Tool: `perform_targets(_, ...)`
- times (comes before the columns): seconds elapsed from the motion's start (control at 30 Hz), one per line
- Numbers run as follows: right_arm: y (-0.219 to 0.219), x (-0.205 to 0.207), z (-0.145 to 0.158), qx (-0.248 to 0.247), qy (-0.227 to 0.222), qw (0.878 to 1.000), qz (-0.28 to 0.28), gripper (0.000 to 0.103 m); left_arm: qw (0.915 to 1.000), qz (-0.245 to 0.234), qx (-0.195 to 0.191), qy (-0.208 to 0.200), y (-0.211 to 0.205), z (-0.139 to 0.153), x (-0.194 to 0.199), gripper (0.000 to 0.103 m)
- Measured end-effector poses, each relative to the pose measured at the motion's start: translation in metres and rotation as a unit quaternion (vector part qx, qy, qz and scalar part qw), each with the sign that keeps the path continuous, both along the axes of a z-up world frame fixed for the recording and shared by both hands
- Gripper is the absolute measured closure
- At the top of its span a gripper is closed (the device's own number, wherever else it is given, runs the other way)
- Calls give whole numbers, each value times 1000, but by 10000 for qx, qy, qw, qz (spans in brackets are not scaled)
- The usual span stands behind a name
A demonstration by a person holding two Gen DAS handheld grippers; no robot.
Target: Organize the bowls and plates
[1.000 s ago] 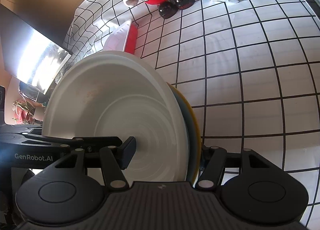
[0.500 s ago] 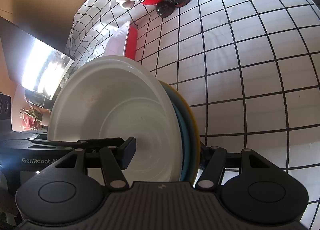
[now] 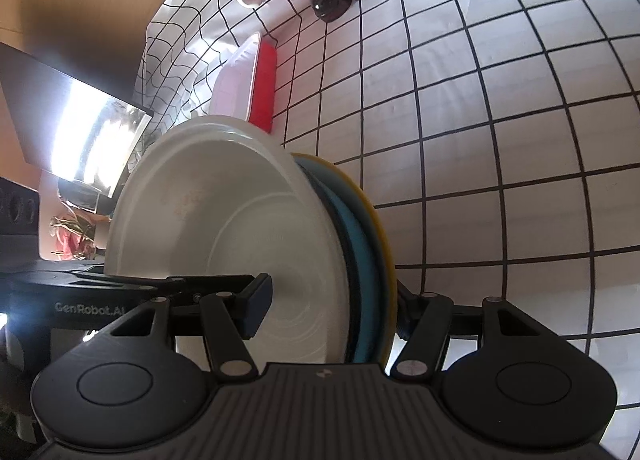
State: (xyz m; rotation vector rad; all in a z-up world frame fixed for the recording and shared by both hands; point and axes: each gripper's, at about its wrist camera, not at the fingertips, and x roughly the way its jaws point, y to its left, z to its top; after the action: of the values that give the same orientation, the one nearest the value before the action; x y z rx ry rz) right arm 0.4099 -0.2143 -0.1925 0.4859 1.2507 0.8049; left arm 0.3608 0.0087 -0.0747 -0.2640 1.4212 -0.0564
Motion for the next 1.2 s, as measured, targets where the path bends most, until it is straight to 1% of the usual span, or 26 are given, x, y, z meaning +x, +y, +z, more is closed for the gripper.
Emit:
perform_targets(0.23,0,-1,1,-39,46,10000,-17,41,9999,-35,-11,-163,2,0,-5,48)
perform_targets(0.37,5,-4,3,-198,-5,9998,-63,41,9997,-64,63,-226,0,1,-7,51)
perform_targets(0.53,6,-6,3,-235,13,9997,-96,41,9995,-90,92,-275,1,0,-7,51)
perform_targets(0.6,7,-7,3,-357,5,9993,-118,41,9993,-81,-73,-345,5,2,-7,48)
perform_targets(0.63,8,-8,5,-483,-51,9987,-153,41,9990,-62,-230,-385,7,3,-8,44)
perform_targets(0.67,8,-9,6,-566,-118,9982,-171,41,9983,-65,-381,-438,9,5,-8,42)
perform_targets(0.7,8,-9,6,-539,-102,9984,-163,41,9978,-90,-441,-483,10,6,-8,42)
perform_targets(0.77,8,-9,5,-445,-39,9989,-150,39,9978,-172,-381,-519,7,7,-7,42)
perform_targets(0.83,8,-10,6,-446,-69,9988,-178,39,9981,-142,-359,-488,5,7,-7,42)
perform_targets(1.07,1,-7,-3,-80,225,9995,-188,44,9987,-327,-146,-350,2,3,-6,41)
perform_targets(1.2,1,-8,-2,-100,197,9996,-196,46,9988,-339,-95,-333,1,1,-5,41)
